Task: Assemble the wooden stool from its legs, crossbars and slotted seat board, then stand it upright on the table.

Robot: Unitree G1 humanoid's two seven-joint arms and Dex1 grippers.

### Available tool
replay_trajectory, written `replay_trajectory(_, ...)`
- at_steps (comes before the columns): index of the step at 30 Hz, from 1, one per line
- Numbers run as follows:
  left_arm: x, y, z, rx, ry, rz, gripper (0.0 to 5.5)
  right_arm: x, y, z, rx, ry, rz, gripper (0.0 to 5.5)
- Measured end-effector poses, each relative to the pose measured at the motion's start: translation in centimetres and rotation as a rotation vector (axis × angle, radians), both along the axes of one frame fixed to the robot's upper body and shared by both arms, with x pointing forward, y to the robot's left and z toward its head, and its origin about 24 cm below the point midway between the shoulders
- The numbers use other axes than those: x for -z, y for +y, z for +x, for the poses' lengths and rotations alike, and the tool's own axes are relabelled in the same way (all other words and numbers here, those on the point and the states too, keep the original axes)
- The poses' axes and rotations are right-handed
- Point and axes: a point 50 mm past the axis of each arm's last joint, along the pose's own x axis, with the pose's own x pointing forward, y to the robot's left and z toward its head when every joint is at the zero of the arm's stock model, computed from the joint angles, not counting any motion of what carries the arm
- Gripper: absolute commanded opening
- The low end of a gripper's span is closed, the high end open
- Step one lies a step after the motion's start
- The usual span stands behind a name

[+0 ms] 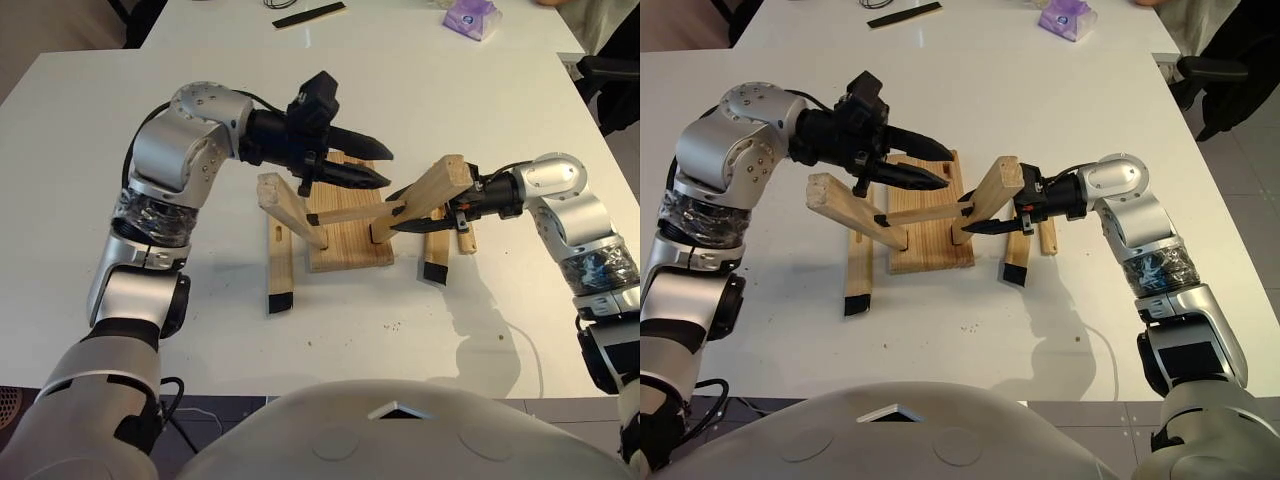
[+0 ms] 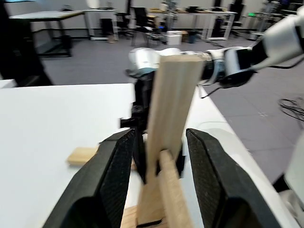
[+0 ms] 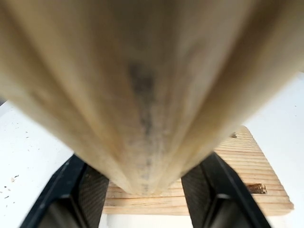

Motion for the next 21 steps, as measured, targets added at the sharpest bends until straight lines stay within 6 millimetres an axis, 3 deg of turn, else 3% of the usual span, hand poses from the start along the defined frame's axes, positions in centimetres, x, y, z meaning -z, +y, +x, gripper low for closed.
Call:
replay_trajectory(9,0.5,-0.7,-0.4,0.117,0.014,0.068,1.98,0.0,0.7,0.5,-0.021,-0.001,0.003,2.0)
replay_trajectory(11,1.2,-0.8,-0.2,0.131,0.031,0.097,1.98,0.1,0.8,0.6,-0.023,-0.004,0.005,2.0)
replay_trajectory(15,4.8,-0.7,0.4,0.131,0.117,0.184,1.98,0.1,1.3,1.0,-0.04,-0.004,0.005,2.0)
replay_trajectory(21,6.2,-0.8,1.3,0.111,0.112,0.116,1.98,0.1,1.5,1.4,-0.066,0.001,0.0,2.0)
